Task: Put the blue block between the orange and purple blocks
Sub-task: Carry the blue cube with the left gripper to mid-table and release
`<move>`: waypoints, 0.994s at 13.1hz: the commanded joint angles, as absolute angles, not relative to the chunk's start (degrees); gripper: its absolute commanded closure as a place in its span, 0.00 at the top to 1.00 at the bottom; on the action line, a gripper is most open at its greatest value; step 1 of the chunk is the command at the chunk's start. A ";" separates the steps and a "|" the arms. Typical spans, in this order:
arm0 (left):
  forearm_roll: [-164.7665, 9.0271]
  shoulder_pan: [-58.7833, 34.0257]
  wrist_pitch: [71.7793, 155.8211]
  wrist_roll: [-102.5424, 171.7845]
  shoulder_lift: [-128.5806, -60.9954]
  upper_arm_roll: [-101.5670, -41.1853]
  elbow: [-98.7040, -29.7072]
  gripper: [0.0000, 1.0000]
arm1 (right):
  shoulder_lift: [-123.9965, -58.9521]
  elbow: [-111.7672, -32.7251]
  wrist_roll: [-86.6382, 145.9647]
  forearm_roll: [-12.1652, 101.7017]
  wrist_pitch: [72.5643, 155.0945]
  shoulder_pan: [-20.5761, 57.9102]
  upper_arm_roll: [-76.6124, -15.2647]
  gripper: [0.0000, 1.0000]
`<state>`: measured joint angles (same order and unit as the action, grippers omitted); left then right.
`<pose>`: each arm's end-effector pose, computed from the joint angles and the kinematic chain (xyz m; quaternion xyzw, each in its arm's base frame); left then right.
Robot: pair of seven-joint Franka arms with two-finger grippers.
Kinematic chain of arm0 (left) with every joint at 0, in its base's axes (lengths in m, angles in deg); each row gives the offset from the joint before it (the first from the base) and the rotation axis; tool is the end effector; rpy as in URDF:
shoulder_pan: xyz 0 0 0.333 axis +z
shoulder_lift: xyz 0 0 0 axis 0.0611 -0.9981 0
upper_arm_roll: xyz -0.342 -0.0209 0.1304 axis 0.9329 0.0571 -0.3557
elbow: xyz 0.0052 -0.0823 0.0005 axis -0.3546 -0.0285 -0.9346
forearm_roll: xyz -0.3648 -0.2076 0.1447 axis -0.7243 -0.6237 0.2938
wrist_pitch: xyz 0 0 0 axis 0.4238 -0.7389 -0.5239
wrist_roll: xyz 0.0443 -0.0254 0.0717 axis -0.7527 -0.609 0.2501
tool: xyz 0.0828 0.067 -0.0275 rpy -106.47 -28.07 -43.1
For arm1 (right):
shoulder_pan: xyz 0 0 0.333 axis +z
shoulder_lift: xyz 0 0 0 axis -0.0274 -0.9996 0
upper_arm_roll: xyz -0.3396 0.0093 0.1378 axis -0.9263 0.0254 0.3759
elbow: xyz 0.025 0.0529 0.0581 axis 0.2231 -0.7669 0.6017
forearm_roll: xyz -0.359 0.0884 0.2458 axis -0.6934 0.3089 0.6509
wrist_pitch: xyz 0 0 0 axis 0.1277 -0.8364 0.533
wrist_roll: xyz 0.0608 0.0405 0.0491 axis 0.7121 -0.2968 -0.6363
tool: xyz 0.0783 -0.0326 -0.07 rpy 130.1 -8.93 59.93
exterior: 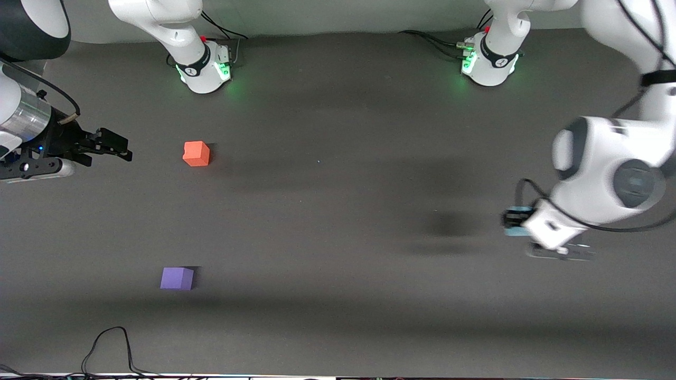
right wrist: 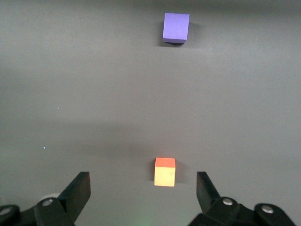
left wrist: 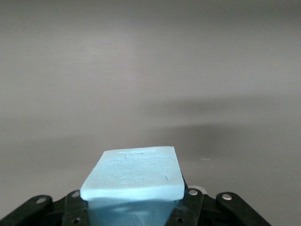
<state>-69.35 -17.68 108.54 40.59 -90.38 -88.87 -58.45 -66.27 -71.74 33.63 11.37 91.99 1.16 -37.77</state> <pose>0.6971 -0.1852 0.4205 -0.9994 0.0198 0.0299 0.0009 0.5960 0.0309 0.6192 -0.9988 -0.0266 0.0272 0.0298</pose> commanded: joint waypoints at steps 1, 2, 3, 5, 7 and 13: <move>-69.58 -29.65 107.64 54.66 -93.32 -90.14 -54.07 0.37 | -64.93 -72.98 33.03 10.82 92.34 1.48 -37.94 1.00; -69.67 -33.35 107.64 59.50 -94.90 -90.14 -51.44 0.37 | -64.93 -73.15 33.03 10.82 92.34 1.48 -37.94 1.00; -70.10 -36.87 107.82 63.98 -96.83 -89.79 -49.16 0.37 | -64.93 -73.42 33.03 10.82 92.34 1.48 -37.94 1.00; -70.28 -42.94 108.87 71.99 -102.18 -88.39 -44.42 0.37 | -64.93 -73.42 33.03 10.82 92.34 1.48 -37.94 1.00; -70.37 -47.08 113.24 76.75 -108.25 -88.21 -39.83 0.38 | -64.93 -73.42 33.03 10.82 92.34 1.48 -37.94 1.00; -66.52 -53.86 125.82 83.97 -119.86 -88.47 -39.73 0.38 | -64.93 -73.42 33.03 10.82 92.34 1.48 -37.94 1.00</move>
<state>-68.73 -52.77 124.16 81.27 -116.24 -87.47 -42.54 -66.27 -72.27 33.63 11.37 91.96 1.17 -37.75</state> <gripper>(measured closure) 0.405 0.000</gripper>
